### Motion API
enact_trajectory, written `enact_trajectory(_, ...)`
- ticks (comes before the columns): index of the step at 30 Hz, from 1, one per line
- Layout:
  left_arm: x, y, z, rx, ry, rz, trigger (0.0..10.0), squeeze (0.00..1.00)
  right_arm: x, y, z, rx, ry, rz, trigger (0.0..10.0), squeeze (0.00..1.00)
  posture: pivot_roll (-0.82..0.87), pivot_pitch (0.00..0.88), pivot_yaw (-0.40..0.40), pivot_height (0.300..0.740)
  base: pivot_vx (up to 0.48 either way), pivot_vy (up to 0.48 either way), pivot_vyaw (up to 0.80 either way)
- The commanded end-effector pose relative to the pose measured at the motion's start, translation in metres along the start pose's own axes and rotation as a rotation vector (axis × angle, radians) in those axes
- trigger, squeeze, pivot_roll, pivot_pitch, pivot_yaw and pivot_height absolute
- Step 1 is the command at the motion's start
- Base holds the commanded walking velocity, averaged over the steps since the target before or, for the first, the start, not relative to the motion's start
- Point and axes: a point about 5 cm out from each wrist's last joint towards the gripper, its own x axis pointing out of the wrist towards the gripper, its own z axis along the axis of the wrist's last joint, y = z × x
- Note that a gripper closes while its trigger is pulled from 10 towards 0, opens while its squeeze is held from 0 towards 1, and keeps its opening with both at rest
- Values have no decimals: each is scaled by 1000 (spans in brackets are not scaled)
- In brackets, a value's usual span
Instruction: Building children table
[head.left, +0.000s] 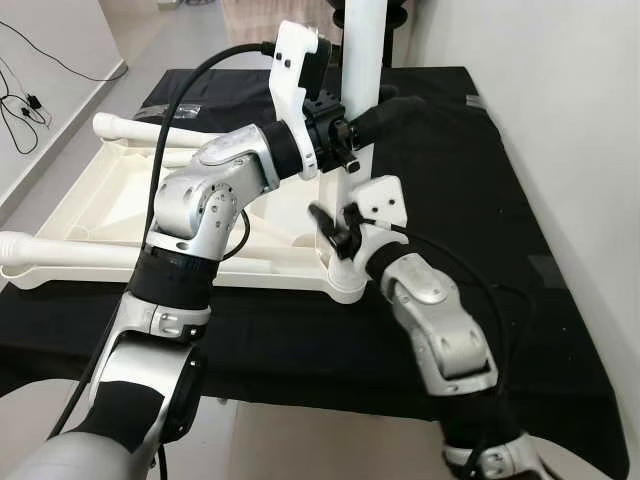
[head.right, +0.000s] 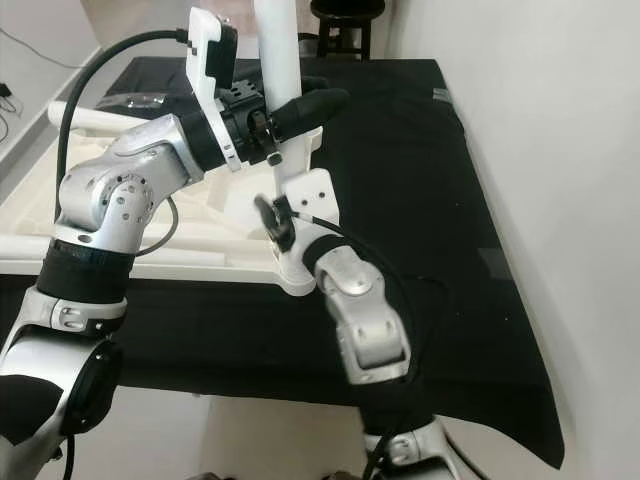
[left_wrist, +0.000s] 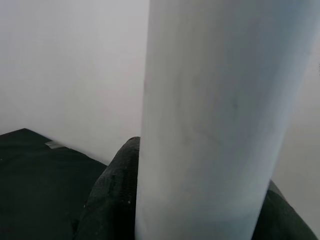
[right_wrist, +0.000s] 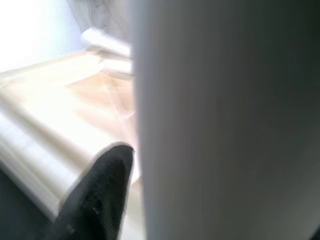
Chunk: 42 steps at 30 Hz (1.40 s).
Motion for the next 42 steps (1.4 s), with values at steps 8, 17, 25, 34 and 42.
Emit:
enact_trajectory(8, 3, -2, -6, -38, 15, -22, 0, 0, 0, -22, 27, -68, -115, 417, 10000, 0, 14, 130, 9, 740, 0, 0, 0)
enact_trajectory(17, 4, -3, -6, -36, 17, -26, 0, 0, 3, -40, 29, -47, -105, 576, 0, 0, 28, 128, 12, 740, 0, 0, 0)
enact_trajectory(25, 4, -2, -6, -33, 19, -27, 0, 0, 5, -48, 27, -49, -112, 592, 0, 0, 26, 124, 11, 740, 0, 0, 0)
enact_trajectory(34, 5, -5, -9, -13, 39, -36, 1373, 0, -2, -59, 17, -78, -99, 535, 0, 0, 25, 121, 8, 740, 0, 0, 0)
enact_trajectory(42, 4, -2, -9, -12, 35, 6, 10000, 1000, -5, -64, -3, -103, 21, 339, 0, 0, 22, 128, 3, 740, 0, 0, 0)
